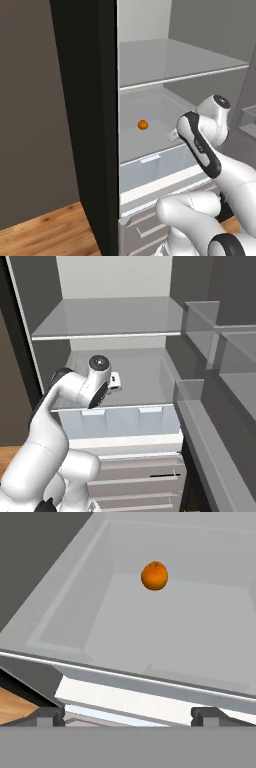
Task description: Retrieve the banana and tangerine from the fridge and place them into the bowl on the dining table.
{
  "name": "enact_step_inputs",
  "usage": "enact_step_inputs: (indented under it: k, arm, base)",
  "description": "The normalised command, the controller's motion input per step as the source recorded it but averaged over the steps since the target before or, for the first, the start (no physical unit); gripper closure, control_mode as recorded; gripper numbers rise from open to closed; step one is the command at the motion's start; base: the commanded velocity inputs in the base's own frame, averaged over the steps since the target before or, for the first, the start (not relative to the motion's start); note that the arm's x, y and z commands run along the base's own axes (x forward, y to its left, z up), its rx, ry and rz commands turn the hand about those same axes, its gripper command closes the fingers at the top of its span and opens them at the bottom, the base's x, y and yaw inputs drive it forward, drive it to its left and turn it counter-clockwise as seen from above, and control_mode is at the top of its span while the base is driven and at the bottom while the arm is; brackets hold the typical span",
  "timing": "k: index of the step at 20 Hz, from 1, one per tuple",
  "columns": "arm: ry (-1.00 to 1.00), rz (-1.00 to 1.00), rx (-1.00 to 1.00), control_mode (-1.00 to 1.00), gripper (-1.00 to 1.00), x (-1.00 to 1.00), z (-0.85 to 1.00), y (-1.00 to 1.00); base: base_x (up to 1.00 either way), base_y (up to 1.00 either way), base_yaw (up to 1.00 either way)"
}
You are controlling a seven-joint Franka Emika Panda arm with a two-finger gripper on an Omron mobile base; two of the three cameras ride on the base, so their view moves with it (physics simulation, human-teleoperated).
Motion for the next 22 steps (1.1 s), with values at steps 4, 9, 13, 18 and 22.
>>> enact_step_inputs:
  k: [4,9,13,18,22]
  arm:
    - [-0.04,0.02,-0.03,-1.0,-1.0,0.13,-0.22,0.11]
    - [0.0,0.01,0.0,-1.0,-1.0,0.14,-0.02,0.0]
    - [0.01,0.02,0.0,-1.0,-1.0,0.2,0.0,0.0]
    - [0.03,0.01,0.0,-1.0,-1.0,0.29,0.0,0.05]
    - [0.01,0.0,0.0,-1.0,-1.0,0.31,0.0,0.09]
  base:
    - [0.0,0.0,0.0]
    - [0.0,0.0,0.0]
    - [0.0,0.0,0.0]
    - [0.0,0.0,0.0]
    - [0.0,0.0,0.0]
